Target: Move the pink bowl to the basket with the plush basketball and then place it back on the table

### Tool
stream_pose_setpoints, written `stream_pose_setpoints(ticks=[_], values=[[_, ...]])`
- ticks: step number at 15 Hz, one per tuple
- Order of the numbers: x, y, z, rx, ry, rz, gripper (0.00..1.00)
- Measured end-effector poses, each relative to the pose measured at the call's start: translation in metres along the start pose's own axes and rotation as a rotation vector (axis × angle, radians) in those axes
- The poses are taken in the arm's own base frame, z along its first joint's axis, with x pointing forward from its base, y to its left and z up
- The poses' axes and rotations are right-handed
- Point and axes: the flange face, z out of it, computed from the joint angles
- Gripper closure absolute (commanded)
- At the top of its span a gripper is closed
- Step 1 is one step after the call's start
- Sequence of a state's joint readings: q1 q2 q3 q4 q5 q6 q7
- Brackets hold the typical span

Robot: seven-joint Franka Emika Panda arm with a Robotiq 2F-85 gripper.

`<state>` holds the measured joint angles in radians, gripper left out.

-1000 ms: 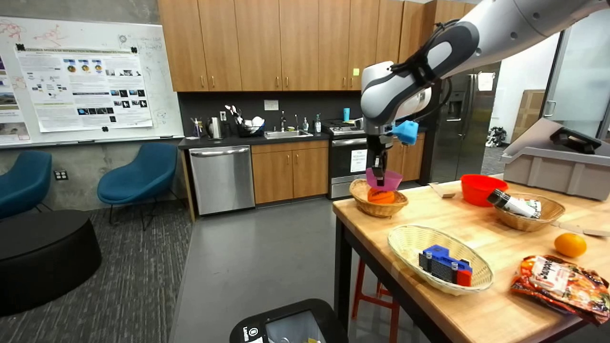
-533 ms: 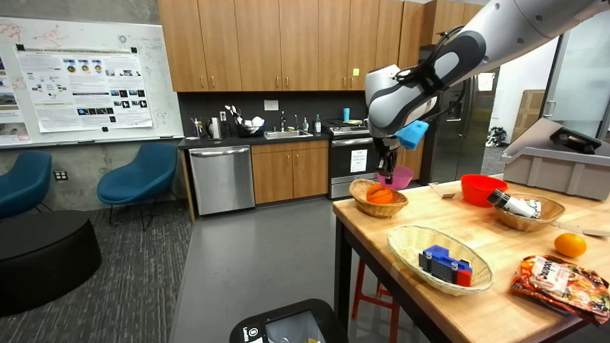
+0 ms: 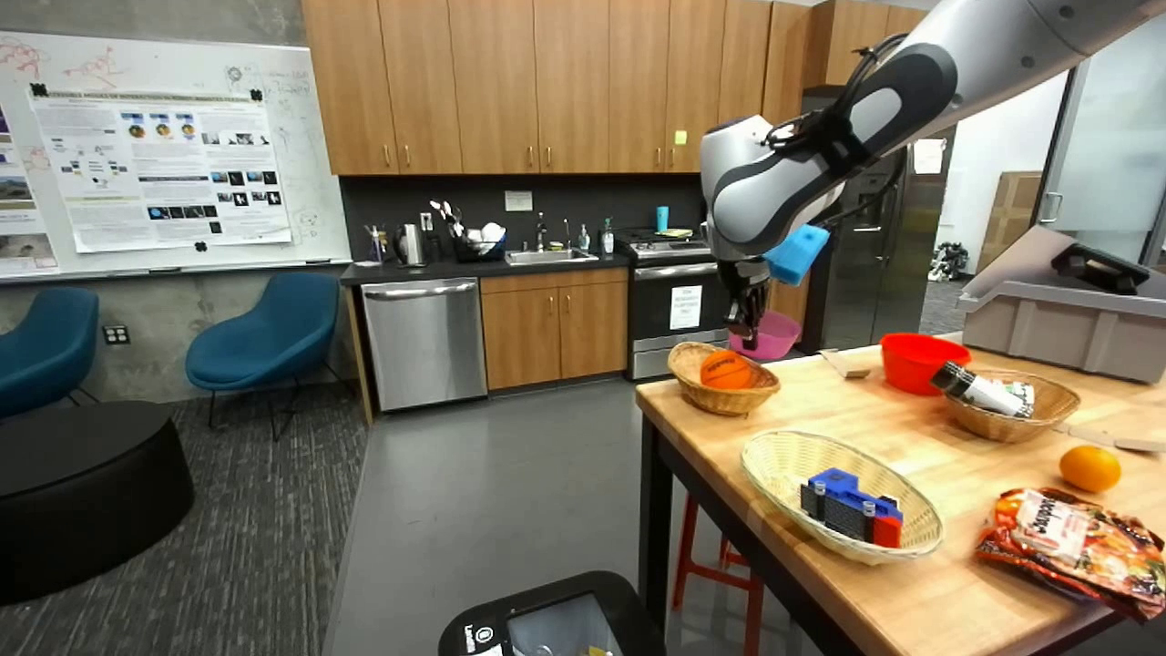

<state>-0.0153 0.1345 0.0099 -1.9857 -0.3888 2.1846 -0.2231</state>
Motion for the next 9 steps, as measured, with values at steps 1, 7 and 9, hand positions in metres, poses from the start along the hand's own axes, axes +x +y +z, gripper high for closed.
stream_pose_setpoints(ticks=[1,7,9], values=[[-0.001,-0.003,-0.003,-0.001,0.003,-0.004,0.99],[-0.005,-0.023,-0.011,0.093,0.033,-0.074,0.99],[-0.007,-0.031,-0.008,0.152,0.036,-0.119,0.99]])
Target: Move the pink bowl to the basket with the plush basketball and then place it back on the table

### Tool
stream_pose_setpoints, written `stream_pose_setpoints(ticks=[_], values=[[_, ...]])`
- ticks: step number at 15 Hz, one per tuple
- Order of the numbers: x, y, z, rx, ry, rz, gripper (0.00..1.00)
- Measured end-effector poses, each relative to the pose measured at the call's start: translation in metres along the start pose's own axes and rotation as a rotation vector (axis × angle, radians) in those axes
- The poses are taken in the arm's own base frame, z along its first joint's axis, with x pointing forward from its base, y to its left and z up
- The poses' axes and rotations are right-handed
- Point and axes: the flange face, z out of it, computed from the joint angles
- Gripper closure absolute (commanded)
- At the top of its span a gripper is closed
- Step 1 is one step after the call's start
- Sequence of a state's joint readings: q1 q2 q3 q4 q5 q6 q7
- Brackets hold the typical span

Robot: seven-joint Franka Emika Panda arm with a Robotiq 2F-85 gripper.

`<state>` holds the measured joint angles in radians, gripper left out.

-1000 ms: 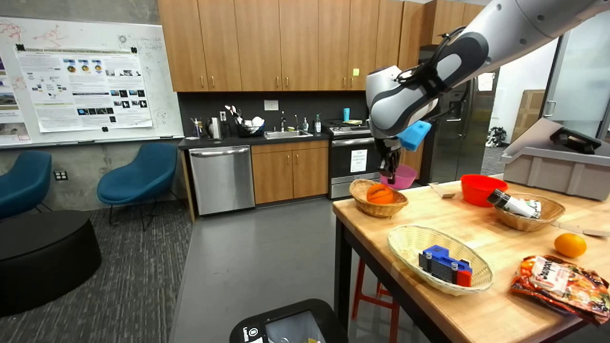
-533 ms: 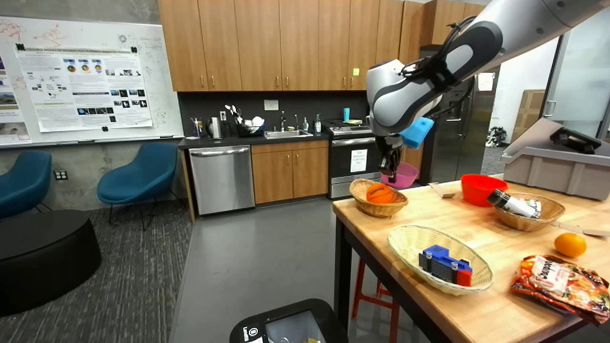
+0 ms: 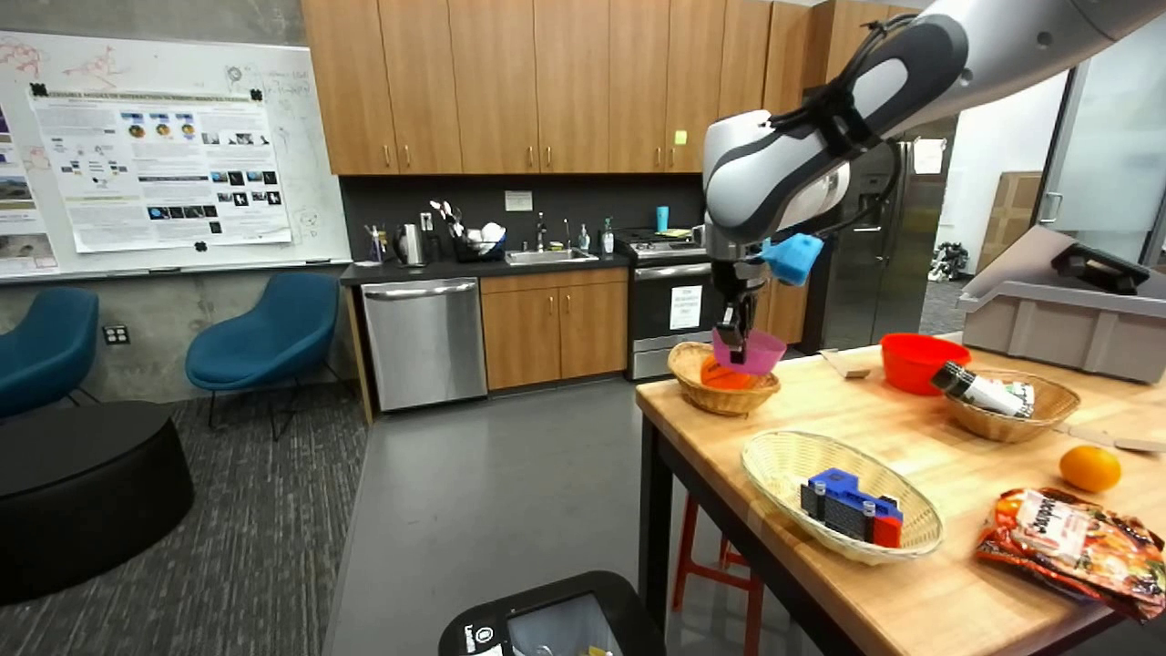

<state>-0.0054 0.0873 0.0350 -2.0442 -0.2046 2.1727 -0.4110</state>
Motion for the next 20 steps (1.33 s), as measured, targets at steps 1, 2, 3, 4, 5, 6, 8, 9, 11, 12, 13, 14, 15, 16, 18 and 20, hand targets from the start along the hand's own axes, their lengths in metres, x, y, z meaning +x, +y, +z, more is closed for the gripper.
stream_pose_setpoints(ticks=[1,2,3,4,5,6,8,9,11,12,13,14,15,16,18,20], values=[[-0.0012,-0.0034,0.0032,0.027,-0.003,-0.019,0.99],[-0.0026,-0.006,0.0063,0.047,-0.009,-0.032,0.99],[-0.0036,-0.0072,0.0082,0.057,-0.013,-0.036,0.99],[-0.0044,-0.0077,0.0094,0.06,-0.016,-0.038,0.99],[-0.0051,-0.0076,0.0101,0.06,-0.018,-0.036,0.99],[-0.0057,-0.007,0.0105,0.06,-0.019,-0.035,0.71],[-0.0066,-0.0051,0.0104,0.057,-0.019,-0.026,0.68],[-0.0071,-0.0043,0.0105,0.057,-0.019,-0.023,0.86],[-0.0078,-0.0032,0.0109,0.056,-0.02,-0.021,0.74],[-0.008,-0.0029,0.0109,0.056,-0.02,-0.021,0.68],[-0.0081,-0.0028,0.0109,0.056,-0.02,-0.02,0.68],[-0.0081,-0.0028,0.011,0.056,-0.02,-0.02,0.43],[-0.0081,-0.0028,0.011,0.056,-0.02,-0.02,0.42],[-0.008,-0.0029,0.0114,0.057,-0.021,-0.02,0.38],[-0.0079,-0.003,0.0124,0.058,-0.022,-0.021,0.27],[-0.0078,-0.0028,0.0131,0.058,-0.023,-0.02,0.13]])
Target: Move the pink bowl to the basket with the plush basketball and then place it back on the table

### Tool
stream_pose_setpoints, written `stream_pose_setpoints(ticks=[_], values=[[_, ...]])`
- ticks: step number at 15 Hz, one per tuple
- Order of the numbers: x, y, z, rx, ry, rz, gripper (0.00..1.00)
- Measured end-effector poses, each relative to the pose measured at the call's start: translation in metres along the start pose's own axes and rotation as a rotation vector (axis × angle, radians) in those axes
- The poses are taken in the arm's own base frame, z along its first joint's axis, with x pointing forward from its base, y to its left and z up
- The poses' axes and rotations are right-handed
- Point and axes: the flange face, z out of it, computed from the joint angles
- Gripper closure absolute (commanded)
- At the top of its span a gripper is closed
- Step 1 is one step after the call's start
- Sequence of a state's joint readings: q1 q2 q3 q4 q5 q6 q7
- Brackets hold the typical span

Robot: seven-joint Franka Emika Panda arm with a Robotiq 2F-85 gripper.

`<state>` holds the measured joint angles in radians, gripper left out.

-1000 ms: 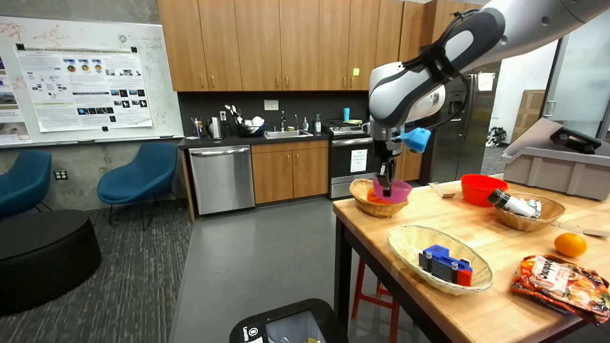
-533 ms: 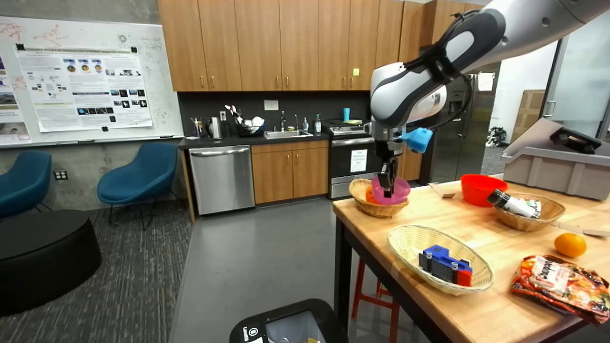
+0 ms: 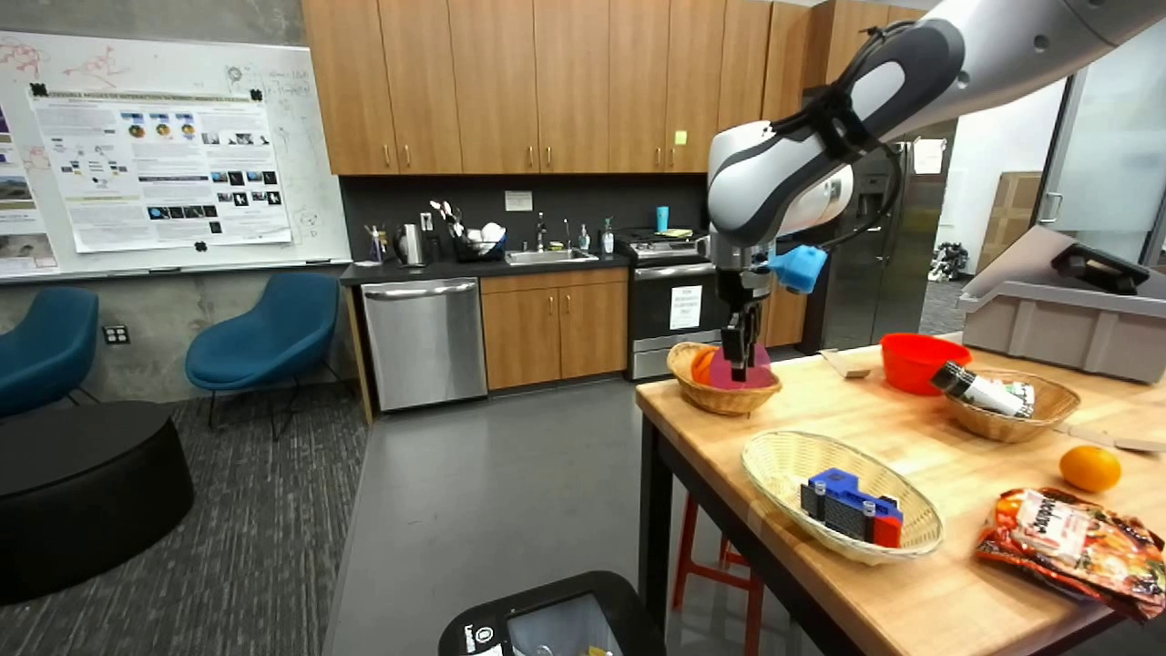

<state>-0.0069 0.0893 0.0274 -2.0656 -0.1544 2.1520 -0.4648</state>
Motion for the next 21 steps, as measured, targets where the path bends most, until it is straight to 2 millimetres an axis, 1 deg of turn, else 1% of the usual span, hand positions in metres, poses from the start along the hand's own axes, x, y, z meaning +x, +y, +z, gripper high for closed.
stream_pose_setpoints(ticks=[2,3,6,12,15,21], values=[[-0.001,0.001,0.0,-0.001,0.0,0.002,0.02],[-0.001,0.002,0.0,-0.003,-0.001,0.004,0.0],[-0.005,0.01,-0.001,-0.028,-0.011,0.026,0.0],[-0.021,0.034,-0.009,-0.106,-0.031,0.141,0.0],[-0.03,0.043,-0.012,-0.109,-0.034,0.196,0.0],[-0.041,0.056,-0.008,-0.063,-0.021,0.33,0.0]])
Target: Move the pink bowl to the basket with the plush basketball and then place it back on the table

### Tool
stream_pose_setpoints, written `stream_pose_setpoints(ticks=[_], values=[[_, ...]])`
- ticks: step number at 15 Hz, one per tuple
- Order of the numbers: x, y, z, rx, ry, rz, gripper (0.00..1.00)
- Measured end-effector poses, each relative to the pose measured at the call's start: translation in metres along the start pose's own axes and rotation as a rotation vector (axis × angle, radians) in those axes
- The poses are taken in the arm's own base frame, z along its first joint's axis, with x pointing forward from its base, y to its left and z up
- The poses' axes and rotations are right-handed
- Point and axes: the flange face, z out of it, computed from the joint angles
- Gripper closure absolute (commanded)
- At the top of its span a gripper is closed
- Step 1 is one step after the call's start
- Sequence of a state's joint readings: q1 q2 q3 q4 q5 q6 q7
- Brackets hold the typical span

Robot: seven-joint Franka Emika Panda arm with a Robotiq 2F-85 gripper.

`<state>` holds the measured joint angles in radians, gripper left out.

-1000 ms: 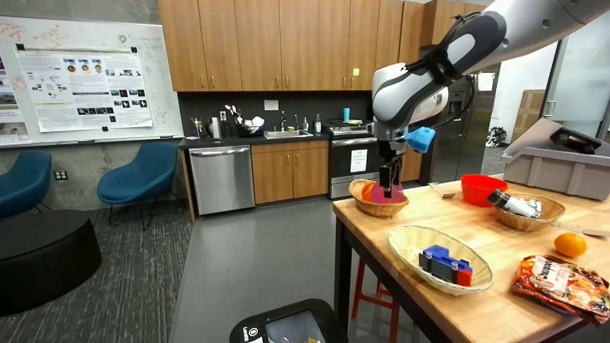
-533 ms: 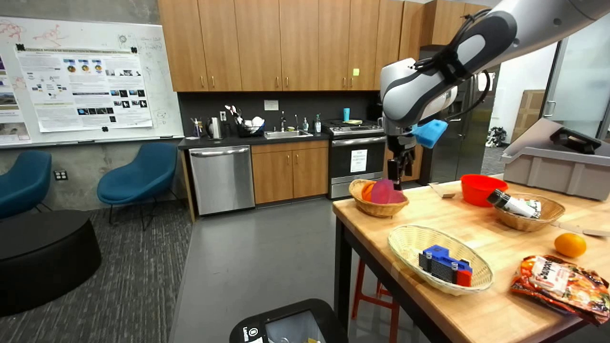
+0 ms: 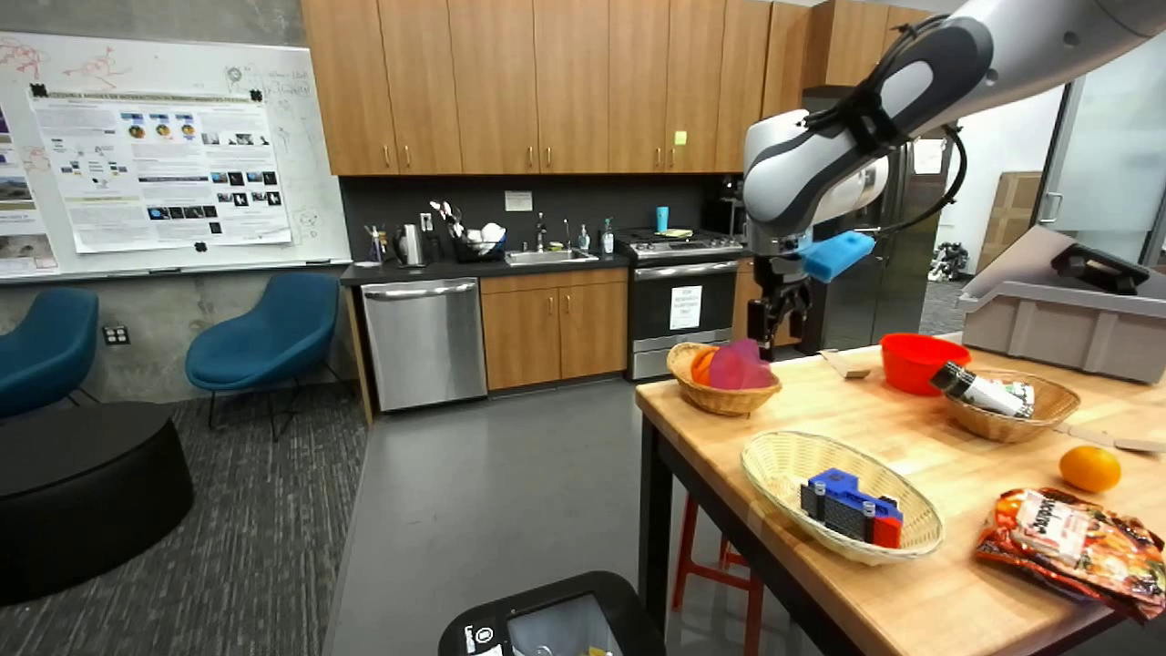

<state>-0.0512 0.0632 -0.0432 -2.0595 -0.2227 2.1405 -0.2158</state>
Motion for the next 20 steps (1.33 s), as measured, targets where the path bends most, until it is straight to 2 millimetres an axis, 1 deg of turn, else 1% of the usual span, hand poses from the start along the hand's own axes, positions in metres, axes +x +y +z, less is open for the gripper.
stream_pose_setpoints(ticks=[2,5,8,11,13,20], values=[[-0.004,0.003,0.006,0.014,-0.014,0.049,0.0],[-0.015,0.004,0.022,0.038,-0.06,0.125,0.0],[-0.026,-0.002,0.04,0.052,-0.108,0.173,0.0],[-0.033,-0.008,0.053,0.058,-0.131,0.181,0.0],[-0.035,-0.01,0.057,0.059,-0.129,0.179,0.0],[-0.035,-0.01,0.057,0.059,-0.126,0.179,0.0]])
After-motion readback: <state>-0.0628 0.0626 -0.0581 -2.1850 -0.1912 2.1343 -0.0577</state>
